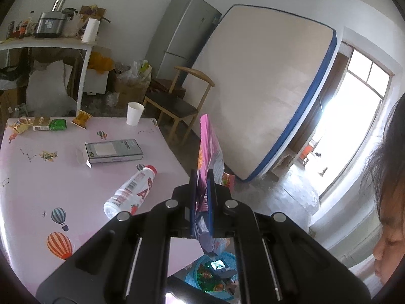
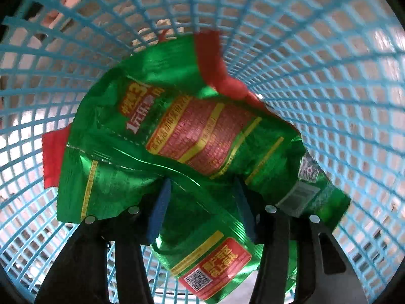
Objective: Collect trash
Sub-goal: 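Carry the pink snack bag over the blue basket with the left gripper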
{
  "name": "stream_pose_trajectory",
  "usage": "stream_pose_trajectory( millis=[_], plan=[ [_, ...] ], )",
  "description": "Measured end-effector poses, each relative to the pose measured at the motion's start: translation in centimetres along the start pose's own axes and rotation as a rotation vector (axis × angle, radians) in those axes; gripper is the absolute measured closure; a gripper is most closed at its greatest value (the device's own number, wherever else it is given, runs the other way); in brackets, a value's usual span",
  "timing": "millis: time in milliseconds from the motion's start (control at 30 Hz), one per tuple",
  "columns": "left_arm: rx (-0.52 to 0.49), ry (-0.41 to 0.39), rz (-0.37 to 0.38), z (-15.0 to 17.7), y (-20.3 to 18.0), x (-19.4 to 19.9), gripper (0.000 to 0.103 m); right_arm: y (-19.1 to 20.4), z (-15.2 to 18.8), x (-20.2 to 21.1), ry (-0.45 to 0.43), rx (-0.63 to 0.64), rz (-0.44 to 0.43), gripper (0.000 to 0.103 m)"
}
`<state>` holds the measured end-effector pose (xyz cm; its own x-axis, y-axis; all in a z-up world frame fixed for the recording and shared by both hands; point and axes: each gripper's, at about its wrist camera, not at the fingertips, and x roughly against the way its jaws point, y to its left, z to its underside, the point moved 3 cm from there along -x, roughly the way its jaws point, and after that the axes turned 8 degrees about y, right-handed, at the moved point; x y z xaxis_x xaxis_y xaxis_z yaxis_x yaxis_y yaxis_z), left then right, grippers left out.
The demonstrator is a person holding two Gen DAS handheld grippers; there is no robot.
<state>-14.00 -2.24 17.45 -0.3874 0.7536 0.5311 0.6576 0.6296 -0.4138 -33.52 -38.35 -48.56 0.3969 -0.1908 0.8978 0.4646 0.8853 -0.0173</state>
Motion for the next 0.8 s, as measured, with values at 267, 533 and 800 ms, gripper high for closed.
stream_pose_trajectory(
  millis=[267, 533, 800],
  plan=[
    [0.001, 0.091, 0.097, 1.2, -1.1, -3.0, 0.099, -1.8, 2.2, 8.4, -0.169, -0.002, -0.110, 0.010],
    [-0.013, 0.272, 0.144, 3.8, -4.3, -8.7, 0.099, -7.0, 8.9, 21.1, -0.422, -0.070, -0.260, 0.010],
    [-0.105, 0.685, 0.173, 14.8, -10.2, -23.9, 0.099, -20.6, 18.3, 26.4, -0.668, -0.428, -0.260, 0.010]
  ],
)
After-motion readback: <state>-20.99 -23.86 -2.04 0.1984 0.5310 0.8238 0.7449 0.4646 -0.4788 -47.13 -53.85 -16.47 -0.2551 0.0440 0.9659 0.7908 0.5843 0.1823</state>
